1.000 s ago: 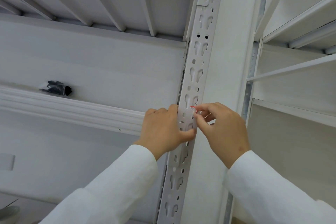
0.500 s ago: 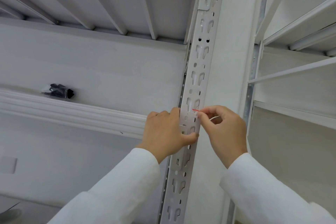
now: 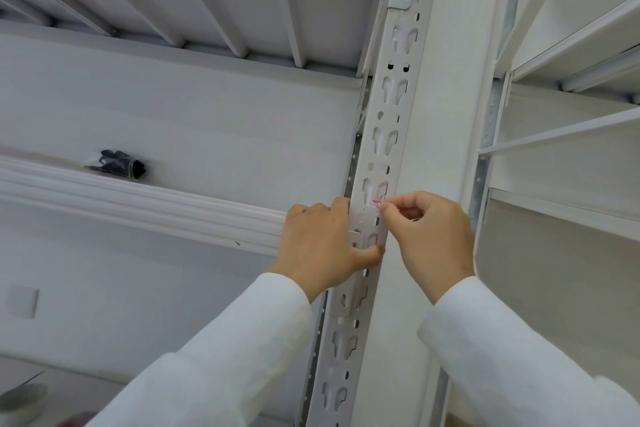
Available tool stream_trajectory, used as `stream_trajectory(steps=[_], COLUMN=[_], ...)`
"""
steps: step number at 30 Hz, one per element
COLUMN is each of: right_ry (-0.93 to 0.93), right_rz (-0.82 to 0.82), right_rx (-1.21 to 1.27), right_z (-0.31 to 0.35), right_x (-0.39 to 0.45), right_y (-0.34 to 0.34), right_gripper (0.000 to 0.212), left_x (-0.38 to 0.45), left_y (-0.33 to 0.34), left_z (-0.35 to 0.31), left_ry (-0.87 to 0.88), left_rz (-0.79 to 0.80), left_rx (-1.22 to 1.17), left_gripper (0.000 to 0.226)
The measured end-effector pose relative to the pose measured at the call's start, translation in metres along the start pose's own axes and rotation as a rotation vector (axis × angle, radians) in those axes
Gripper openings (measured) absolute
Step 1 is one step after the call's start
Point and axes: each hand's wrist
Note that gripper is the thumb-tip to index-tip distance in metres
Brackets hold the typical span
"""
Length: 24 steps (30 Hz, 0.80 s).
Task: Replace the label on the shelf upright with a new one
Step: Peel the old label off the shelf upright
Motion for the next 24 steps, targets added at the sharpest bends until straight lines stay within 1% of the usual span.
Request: stream_trajectory(steps=[3, 6, 8, 10, 12, 13, 15, 17, 20, 24], right_ry=[0.006, -0.050, -0.101, -0.197, -0.354, -0.429, -0.518, -0.553, -0.577, -0.577], right_rz=[0.041, 0.073, 0.086, 0.085, 0.079, 0.087, 0.109, 0.092, 0.074, 0.124], right_rx=[-0.093, -0.202, -0.205, -0.174, -0.179, -0.212, -0.316, -0.387, -0.419, -0.457], right_z=[0.005, 0.006, 0.003, -0.003, -0.008, -0.009, -0.009, -0.008, -0.006, -0.005], right_x=[0.002, -0.002, -0.002, 0.000, 0.002, 0.003, 0.005, 0.007, 0.007, 0.011], right_y=[-0.001, 0.001, 0.000, -0.003, -0.009, -0.011, -0.014, -0.014, -0.013, -0.012], right_gripper=[0.009, 0.011, 0.009, 0.006, 0.005, 0.005, 0.011, 0.011, 0.008, 0.007], left_x=[0.000, 0.001, 0.001, 0.000, 0.000, -0.001, -0.001, 0.000, 0.000, -0.001], left_y=[0.002, 0.002, 0.001, 0.001, 0.002, 0.002, 0.003, 0.003, 0.004, 0.004], left_z=[0.000, 0.000, 0.000, 0.000, 0.000, 0.001, 0.001, 0.001, 0.002, 0.002], left_ry=[-0.009, -0.007, -0.006, 0.001, 0.006, 0.006, 0.010, 0.016, 0.020, 0.018], left_rz=[-0.007, -0.013, -0.012, -0.021, -0.030, -0.033, -0.035, -0.037, -0.043, -0.048], left_rx=[-0.009, -0.016, -0.015, -0.009, -0.013, -0.020, -0.031, -0.032, -0.030, -0.038], left_gripper=[0.048, 0.047, 0.047, 0.046, 0.046, 0.045, 0.045, 0.045, 0.045, 0.046])
Point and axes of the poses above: each hand's wrist, its own x-axis towards the middle knuckle, its own y-axis out of the palm, z = x × y, and after that the axes turned 1 degree about -x, right-handed
